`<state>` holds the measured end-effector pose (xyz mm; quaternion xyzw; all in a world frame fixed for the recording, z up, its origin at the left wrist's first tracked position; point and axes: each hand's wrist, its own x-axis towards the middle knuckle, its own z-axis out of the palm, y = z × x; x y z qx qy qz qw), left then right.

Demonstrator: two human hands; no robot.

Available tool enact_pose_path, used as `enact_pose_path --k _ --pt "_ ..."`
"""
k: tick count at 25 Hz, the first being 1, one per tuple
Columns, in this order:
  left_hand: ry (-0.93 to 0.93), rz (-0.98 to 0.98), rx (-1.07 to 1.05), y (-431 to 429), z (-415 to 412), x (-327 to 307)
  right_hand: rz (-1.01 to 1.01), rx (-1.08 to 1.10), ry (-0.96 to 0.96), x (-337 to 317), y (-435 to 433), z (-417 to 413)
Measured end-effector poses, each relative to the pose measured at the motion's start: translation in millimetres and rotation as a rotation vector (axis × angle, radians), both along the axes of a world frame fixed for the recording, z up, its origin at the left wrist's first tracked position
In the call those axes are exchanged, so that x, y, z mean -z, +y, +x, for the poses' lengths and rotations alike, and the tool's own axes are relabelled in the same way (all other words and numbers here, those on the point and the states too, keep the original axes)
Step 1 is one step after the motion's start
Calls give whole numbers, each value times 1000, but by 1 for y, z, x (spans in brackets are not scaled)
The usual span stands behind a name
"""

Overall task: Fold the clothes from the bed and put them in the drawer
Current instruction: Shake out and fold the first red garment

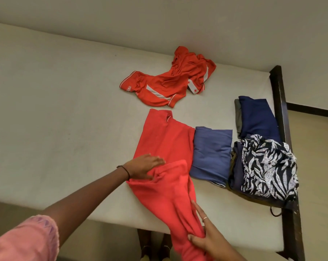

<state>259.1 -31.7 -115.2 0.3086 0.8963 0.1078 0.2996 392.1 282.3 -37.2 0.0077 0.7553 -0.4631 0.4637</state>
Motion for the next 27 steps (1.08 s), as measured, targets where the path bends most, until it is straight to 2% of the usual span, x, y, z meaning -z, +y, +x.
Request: enact_pose_path --k 3,6,8,12,15,17,19,22,27 --pt "-182 -139 217 -1 48 34 -87 11 1 -8 1 -14" --pt "-14 -181 248 -1 87 60 -116 86 -87 -14 -2 -24" --pt "26 -204 236 3 103 64 -119 144 -104 -16 -2 -27" --pt "-52 -129 98 3 127 60 -153 282 -177 -18 3 -33" --pt "-166 -82 -11 -9 143 48 -179 288 -229 -24 2 -41" --pt "-160 35 -92 -9 155 37 -181 276 -298 -28 -2 -50" --pt "-352 117 -181 -8 159 23 -180 266 -393 -29 -7 -63" --pt "-461 161 -327 -15 156 13 -138 328 -493 -22 -15 -101" --pt "-542 176 -421 -30 131 16 22 424 -513 15 -39 -193"
